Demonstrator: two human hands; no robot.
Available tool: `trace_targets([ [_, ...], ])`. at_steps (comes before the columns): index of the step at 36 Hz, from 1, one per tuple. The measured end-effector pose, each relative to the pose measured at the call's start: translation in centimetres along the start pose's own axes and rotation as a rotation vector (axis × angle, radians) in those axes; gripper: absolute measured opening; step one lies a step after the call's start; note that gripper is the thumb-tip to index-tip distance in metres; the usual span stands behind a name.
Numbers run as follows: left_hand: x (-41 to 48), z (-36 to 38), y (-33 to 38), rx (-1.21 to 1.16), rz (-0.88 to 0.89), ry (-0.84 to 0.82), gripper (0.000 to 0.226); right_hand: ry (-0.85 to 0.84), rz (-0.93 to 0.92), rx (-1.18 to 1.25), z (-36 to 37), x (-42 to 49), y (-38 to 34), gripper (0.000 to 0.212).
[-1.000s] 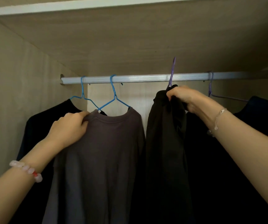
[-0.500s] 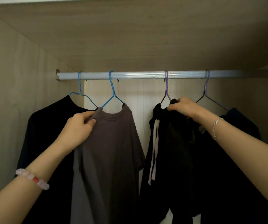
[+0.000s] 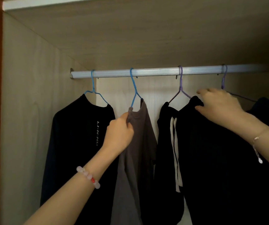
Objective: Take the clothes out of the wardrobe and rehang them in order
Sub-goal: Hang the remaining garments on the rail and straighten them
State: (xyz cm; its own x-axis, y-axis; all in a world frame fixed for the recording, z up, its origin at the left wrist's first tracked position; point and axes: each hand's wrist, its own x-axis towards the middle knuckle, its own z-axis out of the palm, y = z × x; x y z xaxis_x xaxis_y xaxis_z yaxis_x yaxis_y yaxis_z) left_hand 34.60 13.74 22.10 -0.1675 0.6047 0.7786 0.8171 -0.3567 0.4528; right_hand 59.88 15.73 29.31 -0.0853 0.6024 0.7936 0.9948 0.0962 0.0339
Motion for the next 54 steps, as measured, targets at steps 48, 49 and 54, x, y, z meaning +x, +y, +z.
trace_targets([
  [48, 4.1, -11.0, -13.6, 0.229, -0.19, 0.261, 0.038, -0.486, 0.184, 1.086, 1.6, -0.7, -23.8, 0.037],
  [49, 4.0, -11.0, -13.7, 0.238, -0.187, 0.261, 0.038, -0.486, 0.171, 1.081, 1.7, -0.6, -24.1, 0.037],
  [54, 4.4, -11.3, -14.8, 0.256, -0.215, 0.3, 0.037, -0.508, 0.125, 1.114, 1.7, -0.4, -25.1, 0.038],
])
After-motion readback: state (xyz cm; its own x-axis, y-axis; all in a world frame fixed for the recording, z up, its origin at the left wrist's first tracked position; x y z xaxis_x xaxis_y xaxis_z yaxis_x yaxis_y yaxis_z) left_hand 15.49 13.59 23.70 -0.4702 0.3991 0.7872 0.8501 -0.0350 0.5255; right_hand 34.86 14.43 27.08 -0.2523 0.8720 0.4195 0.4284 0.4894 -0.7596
